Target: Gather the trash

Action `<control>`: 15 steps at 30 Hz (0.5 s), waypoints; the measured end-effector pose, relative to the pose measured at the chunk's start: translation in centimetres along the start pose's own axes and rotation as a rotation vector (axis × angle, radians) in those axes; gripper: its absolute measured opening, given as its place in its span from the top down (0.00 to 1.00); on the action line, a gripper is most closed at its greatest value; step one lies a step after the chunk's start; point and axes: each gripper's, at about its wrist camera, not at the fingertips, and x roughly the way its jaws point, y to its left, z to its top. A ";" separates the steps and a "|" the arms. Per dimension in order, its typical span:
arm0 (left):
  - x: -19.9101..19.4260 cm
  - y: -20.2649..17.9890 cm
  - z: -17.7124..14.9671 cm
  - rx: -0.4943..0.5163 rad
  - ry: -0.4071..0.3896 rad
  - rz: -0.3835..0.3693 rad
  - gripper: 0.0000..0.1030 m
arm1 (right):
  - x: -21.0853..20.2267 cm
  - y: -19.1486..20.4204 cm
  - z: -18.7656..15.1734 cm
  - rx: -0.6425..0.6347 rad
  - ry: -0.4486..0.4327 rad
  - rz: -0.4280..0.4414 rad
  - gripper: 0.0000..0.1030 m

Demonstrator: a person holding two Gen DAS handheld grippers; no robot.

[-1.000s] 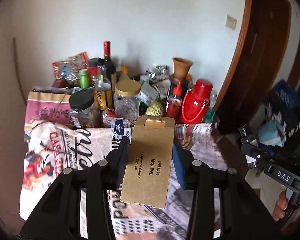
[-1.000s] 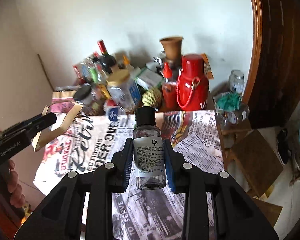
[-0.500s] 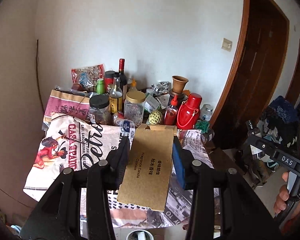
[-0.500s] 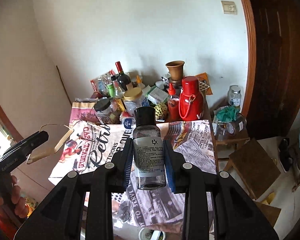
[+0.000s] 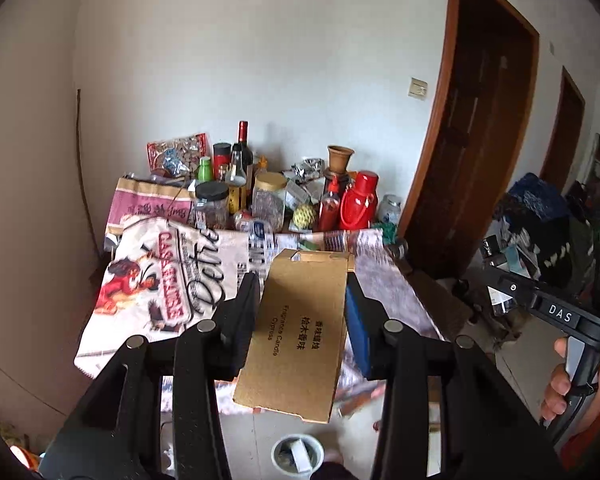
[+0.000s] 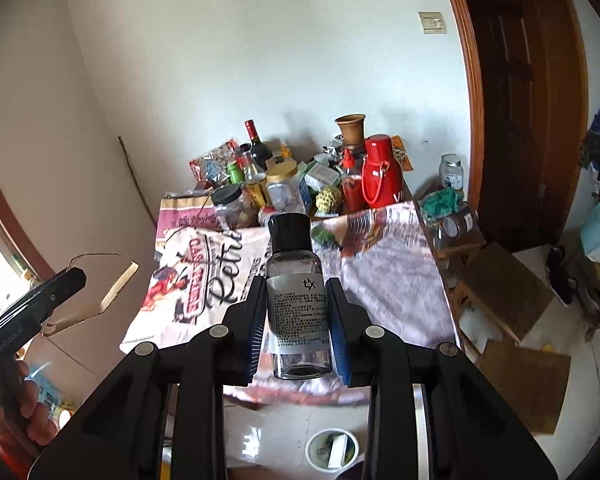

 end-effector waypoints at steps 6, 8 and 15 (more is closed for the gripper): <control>-3.3 0.8 -4.3 0.026 0.063 -0.041 0.60 | -2.8 2.3 -5.2 0.047 0.041 -0.021 0.74; -3.6 0.7 -5.4 0.036 0.091 -0.045 0.60 | -3.3 2.9 -6.6 0.056 0.067 -0.034 0.74; -3.2 -0.1 -9.8 0.042 0.200 -0.068 0.60 | -3.3 3.2 -9.9 0.066 0.167 -0.052 0.74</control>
